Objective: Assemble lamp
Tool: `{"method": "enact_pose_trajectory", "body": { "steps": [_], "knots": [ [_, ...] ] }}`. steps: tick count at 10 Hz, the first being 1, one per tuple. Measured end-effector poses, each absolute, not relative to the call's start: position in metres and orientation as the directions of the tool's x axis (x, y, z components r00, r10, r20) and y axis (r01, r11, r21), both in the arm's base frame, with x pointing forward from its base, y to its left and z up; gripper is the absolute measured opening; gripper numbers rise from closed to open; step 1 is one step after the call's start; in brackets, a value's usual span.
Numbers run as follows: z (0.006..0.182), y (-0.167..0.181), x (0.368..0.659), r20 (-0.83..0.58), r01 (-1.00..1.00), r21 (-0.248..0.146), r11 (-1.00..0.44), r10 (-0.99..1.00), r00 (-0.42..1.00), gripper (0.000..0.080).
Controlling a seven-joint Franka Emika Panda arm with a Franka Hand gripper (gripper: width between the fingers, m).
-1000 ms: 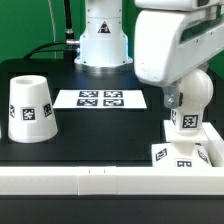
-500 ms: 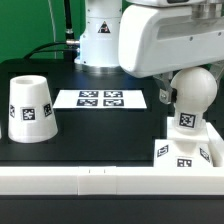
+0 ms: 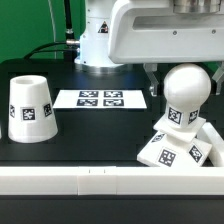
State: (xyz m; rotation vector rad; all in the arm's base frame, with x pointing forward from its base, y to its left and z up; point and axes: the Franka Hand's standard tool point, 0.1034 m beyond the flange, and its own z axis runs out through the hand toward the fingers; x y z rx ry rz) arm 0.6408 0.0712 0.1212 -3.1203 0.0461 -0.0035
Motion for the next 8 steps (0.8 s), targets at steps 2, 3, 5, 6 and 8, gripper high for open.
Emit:
{"method": "enact_pose_trajectory", "body": {
  "steps": [2,3,5,6,8],
  "knots": [
    [0.121,0.072,0.64,0.001,-0.042,-0.023,-0.999,-0.042,0.999,0.0677],
    [0.12,0.072,0.64,0.0,-0.041,-0.023,-0.999,-0.041,0.999,0.0677],
    [0.124,0.076,0.636,-0.001,-0.032,-0.025,-0.999,-0.032,0.999,0.0698],
    [0.13,0.074,0.631,0.001,-0.006,-0.024,-1.0,-0.006,1.0,0.0698],
    [0.151,0.063,0.621,0.008,0.034,-0.041,-0.999,0.034,0.999,0.0699]
  ]
}}
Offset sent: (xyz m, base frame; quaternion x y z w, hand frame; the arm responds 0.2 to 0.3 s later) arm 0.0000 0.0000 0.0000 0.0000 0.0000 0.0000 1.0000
